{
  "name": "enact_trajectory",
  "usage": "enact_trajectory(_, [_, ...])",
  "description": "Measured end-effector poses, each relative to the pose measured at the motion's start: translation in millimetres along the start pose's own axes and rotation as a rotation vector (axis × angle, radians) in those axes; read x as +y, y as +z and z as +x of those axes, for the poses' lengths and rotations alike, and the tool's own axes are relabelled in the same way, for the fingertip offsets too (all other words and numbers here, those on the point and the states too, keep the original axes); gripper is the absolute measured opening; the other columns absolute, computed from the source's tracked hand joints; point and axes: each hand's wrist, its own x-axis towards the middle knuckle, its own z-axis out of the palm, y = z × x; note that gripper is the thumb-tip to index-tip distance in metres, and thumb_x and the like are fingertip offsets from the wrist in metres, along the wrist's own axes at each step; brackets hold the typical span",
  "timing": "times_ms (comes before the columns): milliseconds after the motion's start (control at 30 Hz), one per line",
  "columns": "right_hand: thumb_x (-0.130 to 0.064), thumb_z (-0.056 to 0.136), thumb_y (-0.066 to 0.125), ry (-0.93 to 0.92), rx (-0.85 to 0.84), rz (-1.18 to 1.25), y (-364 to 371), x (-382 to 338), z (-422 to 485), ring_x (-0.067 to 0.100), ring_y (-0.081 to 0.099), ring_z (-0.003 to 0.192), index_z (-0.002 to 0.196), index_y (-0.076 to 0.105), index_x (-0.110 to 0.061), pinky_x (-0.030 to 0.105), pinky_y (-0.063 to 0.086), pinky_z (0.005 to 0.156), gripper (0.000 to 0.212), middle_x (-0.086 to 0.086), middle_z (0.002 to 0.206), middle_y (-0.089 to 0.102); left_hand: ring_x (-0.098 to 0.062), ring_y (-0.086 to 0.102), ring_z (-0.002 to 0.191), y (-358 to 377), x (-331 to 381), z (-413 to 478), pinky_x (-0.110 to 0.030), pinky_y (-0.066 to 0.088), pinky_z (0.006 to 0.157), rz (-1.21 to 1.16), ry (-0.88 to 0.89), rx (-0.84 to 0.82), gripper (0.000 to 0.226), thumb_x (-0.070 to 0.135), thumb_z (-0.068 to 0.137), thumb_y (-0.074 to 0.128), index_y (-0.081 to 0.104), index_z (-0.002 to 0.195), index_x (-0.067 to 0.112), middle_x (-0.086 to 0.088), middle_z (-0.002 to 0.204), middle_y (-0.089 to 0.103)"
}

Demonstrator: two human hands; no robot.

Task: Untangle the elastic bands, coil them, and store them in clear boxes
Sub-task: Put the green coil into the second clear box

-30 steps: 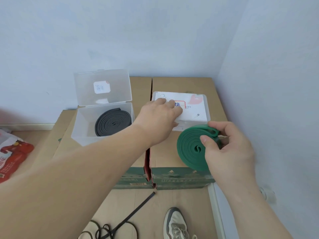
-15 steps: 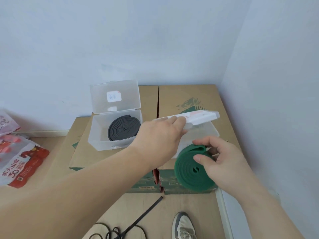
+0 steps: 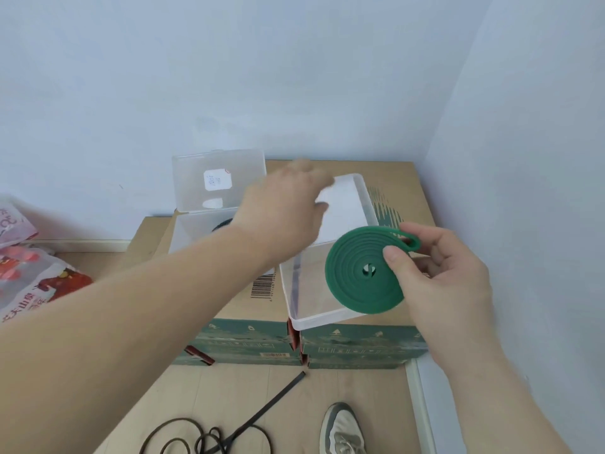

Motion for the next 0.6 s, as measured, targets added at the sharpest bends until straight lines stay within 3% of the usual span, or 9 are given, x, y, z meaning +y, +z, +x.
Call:
enact_trajectory(133, [-0.022, 0.09, 0.079, -0.013, 0.097, -0.034, 17, 0, 0, 0.006, 0.071, 0.079, 0.11, 0.071, -0.036, 0.029, 0.059, 0.076, 0.026, -0.017, 0.098, 0.075, -0.014, 0.062, 0.098, 7, -4, -51, -0.041, 0.055, 0.088, -0.217, -0.014, -0.058, 0.036, 0.039, 0.1, 0.055, 0.061, 0.134, 0.028, 0.011, 0.118, 0.062])
enact_trajectory(267, [-0.02, 0.092, 0.076, -0.042, 0.044, -0.162, 31, 5, -3, 0.004, 0.068, 0.091, 0.112, 0.068, -0.037, 0.014, 0.053, 0.074, 0.027, -0.019, 0.103, 0.072, -0.009, 0.049, 0.132, 10, -14, -84, -0.033, 0.042, 0.112, -0.183, -0.058, -0.294, 0.081, 0.065, 0.088, 0.063, 0.037, 0.155, 0.028, 0.013, 0.146, 0.049])
enact_trajectory(433, [-0.023, 0.095, 0.071, -0.067, -0.076, -0.401, 45, 10, 1, 0.018, 0.065, 0.104, 0.123, 0.068, -0.03, 0.041, 0.056, 0.093, 0.029, -0.009, 0.114, 0.07, -0.012, 0.037, 0.145, 16, -19, -88, -0.029, 0.034, 0.115, -0.142, -0.019, -0.384, 0.102, 0.065, 0.081, 0.074, 0.022, 0.161, 0.028, 0.012, 0.158, 0.038])
enact_trajectory(600, [-0.023, 0.098, 0.066, -0.041, -0.128, -0.57, 48, 17, 3, 0.024, 0.065, 0.106, 0.124, 0.064, -0.024, 0.048, 0.055, 0.093, 0.026, -0.003, 0.115, 0.07, -0.017, 0.042, 0.139, 22, -6, -88, -0.037, 0.039, 0.115, -0.11, 0.087, -0.344, 0.094, 0.061, 0.076, 0.079, 0.037, 0.151, 0.024, 0.007, 0.151, 0.047])
